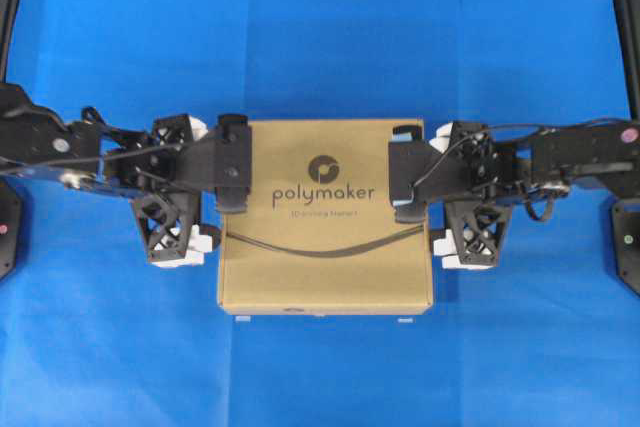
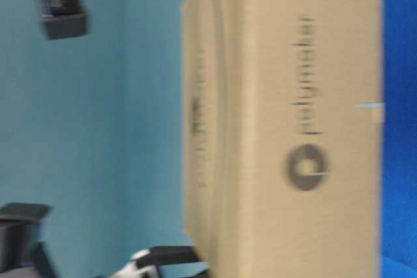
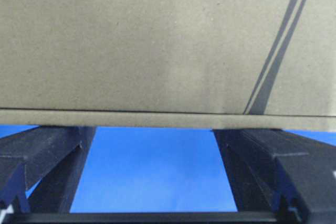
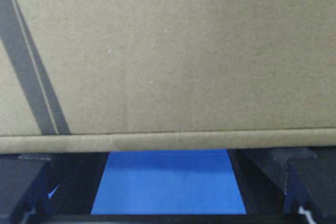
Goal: Lift up the cardboard box by clamping it between your arms.
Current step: 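Squeeze the box between both grippers and lift it off the table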
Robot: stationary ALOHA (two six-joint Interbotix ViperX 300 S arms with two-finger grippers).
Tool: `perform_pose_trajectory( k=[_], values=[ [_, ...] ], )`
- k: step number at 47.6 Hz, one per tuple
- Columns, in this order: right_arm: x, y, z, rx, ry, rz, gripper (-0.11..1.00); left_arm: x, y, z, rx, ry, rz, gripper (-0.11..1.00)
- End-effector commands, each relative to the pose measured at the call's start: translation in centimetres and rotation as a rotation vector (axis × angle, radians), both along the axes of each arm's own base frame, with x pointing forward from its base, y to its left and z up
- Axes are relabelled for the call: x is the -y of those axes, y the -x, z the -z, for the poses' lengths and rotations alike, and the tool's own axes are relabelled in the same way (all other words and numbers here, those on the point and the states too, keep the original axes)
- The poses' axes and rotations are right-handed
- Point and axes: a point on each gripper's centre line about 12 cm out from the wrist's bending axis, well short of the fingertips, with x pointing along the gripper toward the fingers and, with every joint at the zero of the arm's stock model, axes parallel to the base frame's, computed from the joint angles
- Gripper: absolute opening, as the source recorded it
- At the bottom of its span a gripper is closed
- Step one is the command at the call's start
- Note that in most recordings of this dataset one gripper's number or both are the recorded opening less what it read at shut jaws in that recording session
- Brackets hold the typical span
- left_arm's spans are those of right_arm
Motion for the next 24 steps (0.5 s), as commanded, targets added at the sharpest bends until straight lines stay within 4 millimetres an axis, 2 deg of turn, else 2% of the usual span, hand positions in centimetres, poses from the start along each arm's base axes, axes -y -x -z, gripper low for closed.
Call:
perform_pose_trajectory(
  k=[1, 17, 24],
  values=[
    [-0.4, -1.5, -4.3, 0.102, -0.012, 0.006, 0.99, -0.2, -1.0, -4.7, 0.120, 0.004, -0.016, 0.84],
    [-1.3, -1.8, -8.1, 0.056, -0.037, -0.010, 0.99, 0.8, -0.5, -8.9, 0.100, 0.008, 0.006, 0.84],
    [-1.5, -2.0, -10.5, 0.070, -0.046, -0.013, 0.99, 1.0, -0.5, -11.2, 0.131, 0.006, 0.013, 0.84]
  ],
)
